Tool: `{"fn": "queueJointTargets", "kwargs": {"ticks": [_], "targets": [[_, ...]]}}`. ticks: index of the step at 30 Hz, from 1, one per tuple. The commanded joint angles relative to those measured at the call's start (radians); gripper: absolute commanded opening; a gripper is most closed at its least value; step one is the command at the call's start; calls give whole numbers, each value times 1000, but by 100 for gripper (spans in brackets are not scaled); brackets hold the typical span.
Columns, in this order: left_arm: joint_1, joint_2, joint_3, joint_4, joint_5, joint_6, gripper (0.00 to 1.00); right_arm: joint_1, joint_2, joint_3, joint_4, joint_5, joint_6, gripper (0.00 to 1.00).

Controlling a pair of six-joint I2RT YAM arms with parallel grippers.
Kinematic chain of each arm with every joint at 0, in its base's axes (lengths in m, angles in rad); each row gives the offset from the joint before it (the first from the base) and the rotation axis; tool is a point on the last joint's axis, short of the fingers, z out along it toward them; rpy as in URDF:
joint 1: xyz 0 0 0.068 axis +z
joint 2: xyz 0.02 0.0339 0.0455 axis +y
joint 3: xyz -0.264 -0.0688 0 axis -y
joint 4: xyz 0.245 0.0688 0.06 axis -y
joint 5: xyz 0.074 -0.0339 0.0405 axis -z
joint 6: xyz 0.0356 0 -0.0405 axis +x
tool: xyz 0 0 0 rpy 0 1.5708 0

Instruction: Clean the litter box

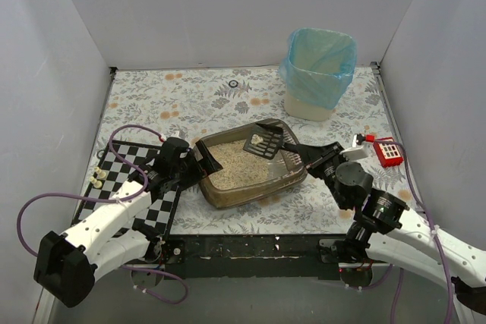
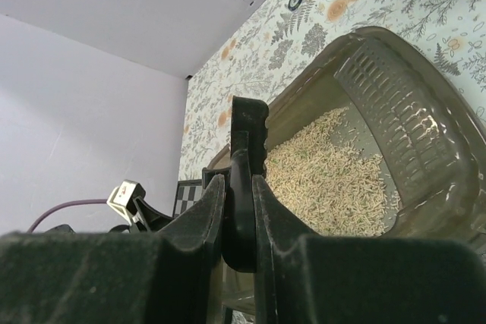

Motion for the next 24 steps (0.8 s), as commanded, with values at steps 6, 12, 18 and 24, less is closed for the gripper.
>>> {"fn": "queueJointTargets", "kwargs": {"ticks": [6,12,18,24], "targets": [[-4,23,29,66,47,1,98,1,194,347,-177,74,-30,1],[-4,26,35,68,36,0,98,-24,233,451,-170,88,-57,1],[-4,23,40,72,32,-11,98,-48,259,592,-144,166,-143,1],[-4,16,35,72,19,-9,98,-73,316,701,-80,292,-248,1]]}}
